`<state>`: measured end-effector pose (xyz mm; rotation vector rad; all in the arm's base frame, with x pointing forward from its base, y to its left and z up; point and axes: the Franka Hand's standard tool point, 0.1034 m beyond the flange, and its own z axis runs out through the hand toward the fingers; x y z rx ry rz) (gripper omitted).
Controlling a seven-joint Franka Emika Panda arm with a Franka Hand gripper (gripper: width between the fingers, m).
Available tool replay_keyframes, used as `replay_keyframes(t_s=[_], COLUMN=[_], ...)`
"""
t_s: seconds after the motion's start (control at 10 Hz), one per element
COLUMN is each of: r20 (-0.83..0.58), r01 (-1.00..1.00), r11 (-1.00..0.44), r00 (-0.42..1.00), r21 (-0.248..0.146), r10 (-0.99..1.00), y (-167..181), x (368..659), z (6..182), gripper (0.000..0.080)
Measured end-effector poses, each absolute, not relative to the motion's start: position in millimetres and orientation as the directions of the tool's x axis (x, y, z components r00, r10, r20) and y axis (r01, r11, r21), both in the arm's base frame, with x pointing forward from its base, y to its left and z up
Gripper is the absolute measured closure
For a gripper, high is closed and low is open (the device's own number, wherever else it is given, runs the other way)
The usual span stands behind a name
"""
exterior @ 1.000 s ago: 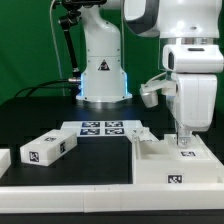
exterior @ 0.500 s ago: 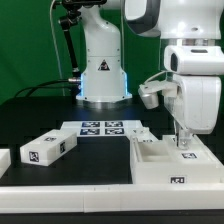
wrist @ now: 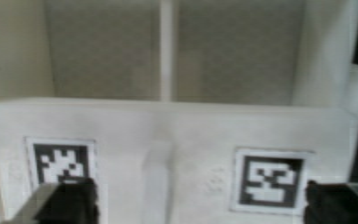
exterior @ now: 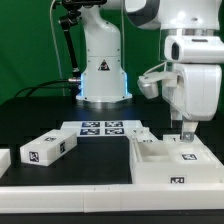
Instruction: Assemble cabinet
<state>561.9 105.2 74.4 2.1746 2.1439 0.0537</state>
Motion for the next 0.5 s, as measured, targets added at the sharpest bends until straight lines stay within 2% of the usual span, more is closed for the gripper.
replay_keyframes(t_s=[0.1, 0.2, 0.3, 0.5], r20=[-0.037, -0.040, -0.045, -0.056], r01=[0.996, 0.996, 0.997, 0.997], r11=[-0.004, 0.001, 0.016, 0.045], r00=[0.007, 0.003, -0.012, -0.041], r21=[0.088, 0.084, 0.079, 0.064], r10=[0.999, 0.999, 0.999, 0.998], y=[107.5, 111.3, 116.6, 121.9], x=[552.1, 538.9, 524.5, 490.9], z=[79.9, 84.8, 89.7, 95.7], gripper=[0.0091, 0.0091, 0.0019, 0.0006])
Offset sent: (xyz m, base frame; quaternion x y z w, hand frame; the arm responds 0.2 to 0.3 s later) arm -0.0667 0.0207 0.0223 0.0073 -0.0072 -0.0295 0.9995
